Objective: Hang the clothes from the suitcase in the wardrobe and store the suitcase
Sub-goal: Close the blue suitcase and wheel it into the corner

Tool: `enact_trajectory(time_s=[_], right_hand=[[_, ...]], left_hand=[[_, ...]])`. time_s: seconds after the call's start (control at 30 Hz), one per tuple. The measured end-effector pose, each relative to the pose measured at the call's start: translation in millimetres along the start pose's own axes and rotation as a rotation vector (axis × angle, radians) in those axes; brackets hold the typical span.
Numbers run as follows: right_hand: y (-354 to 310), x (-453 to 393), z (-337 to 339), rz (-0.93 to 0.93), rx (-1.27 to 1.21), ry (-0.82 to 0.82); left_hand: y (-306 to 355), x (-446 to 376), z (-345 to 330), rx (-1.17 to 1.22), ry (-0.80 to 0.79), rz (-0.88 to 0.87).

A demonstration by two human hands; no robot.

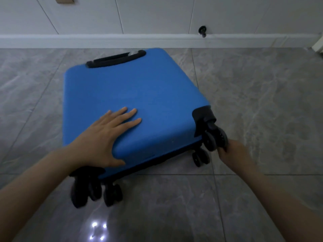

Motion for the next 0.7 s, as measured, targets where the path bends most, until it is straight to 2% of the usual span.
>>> enact_trajectory(time_s=[0.1,0.3,0.4,0.43,0.5,0.57,0.63,0.7], right_hand=[[-15.2,13.7,-5.0,0.133,-0.002,0.087],[-79.3,45.9,-44.0,0.423,-0.003,0.049],[-125.0,64.1,-66.2,0.58,0.074,0.025],[-136.0,67.5,-72.4,0.616,0.105,0.01],[-149.4,69.6,-78.3,0.641,0.186,-0.014],[-151.1,68.8,-82.9,0.63,0.187,-0.027],[-146.2,67.7,-82.4,0.621,0.172,-0.043],[-134.8,63.6,-80.9,0.59,0.139,-0.11]], left_hand=[[-23.1,-5.4,8.5,-0.115,0.057,0.065],[-46.0,-17.8,27.8,-0.261,0.256,0.387],[-21.4,-45.0,48.1,0.024,0.429,0.47],[-3.5,-55.7,52.7,0.144,0.415,0.447],[37.9,-72.6,47.2,0.295,0.219,0.368],[69.1,-77.9,23.3,0.208,0.006,0.282],[75.4,-74.4,5.2,0.097,0.028,0.241],[68.7,-73.4,-1.7,0.098,0.077,0.232]])
Point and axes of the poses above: each hand's wrist, its own x-axis away from the middle knuckle, its own z-axis out of the back of the hand, y = z × x, the point moved 3 cm from there along -x, towards the middle knuckle
